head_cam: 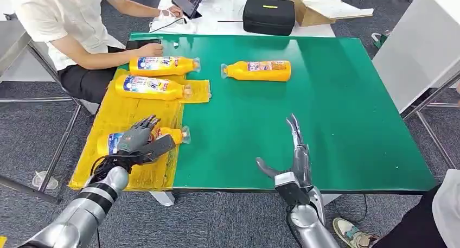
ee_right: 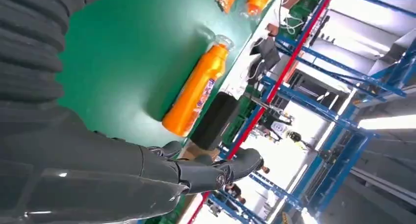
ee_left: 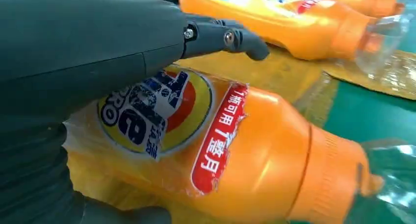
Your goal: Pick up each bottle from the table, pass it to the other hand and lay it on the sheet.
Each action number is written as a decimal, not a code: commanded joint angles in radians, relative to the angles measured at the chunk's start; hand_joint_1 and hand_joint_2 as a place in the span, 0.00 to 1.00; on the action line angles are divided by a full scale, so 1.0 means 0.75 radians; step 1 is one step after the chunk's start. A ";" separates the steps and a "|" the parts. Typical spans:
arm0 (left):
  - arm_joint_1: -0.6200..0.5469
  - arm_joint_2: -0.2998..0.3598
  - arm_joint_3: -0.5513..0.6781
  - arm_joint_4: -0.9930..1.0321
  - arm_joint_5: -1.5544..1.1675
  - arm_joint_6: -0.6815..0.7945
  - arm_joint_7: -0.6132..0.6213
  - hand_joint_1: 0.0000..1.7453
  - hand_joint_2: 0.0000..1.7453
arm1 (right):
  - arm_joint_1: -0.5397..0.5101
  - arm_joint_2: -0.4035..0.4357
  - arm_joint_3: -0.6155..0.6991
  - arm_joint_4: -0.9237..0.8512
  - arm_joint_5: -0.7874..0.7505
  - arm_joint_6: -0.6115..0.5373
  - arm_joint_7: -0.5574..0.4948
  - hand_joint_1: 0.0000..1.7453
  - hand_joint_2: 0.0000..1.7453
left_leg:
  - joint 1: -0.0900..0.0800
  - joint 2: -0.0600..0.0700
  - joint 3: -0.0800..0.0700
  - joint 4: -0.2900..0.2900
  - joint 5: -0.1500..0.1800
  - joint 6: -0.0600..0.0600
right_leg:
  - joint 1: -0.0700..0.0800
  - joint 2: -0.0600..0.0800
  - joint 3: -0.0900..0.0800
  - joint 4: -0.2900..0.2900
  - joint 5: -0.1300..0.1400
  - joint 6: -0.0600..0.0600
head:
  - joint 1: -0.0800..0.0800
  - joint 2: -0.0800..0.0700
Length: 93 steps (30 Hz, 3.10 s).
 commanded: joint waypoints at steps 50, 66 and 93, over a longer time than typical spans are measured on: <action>0.486 -0.255 -0.361 -0.671 0.662 0.276 -0.053 0.00 1.00 | -0.503 -0.186 -0.132 0.840 0.938 0.003 0.609 0.00 1.00 | -0.002 0.002 0.000 0.000 -0.003 0.002 | -0.001 0.000 0.000 -0.002 -0.001 0.000 | 0.000 0.000; 0.437 -0.285 -0.385 -0.609 0.663 0.269 -0.065 0.00 1.00 | -0.623 -0.149 0.008 0.896 0.986 0.070 0.730 0.00 1.00 | -0.002 0.004 -0.001 0.001 -0.003 0.003 | -0.001 0.001 -0.001 0.000 0.000 0.000 | 0.001 0.000; 0.419 -0.286 -0.380 -0.565 0.680 0.289 -0.073 0.00 1.00 | -0.653 -0.154 -0.133 1.083 0.831 0.441 0.686 1.00 1.00 | -0.001 0.000 0.010 0.000 -0.002 0.003 | 0.000 -0.002 0.010 -0.003 0.000 0.000 | 0.001 0.000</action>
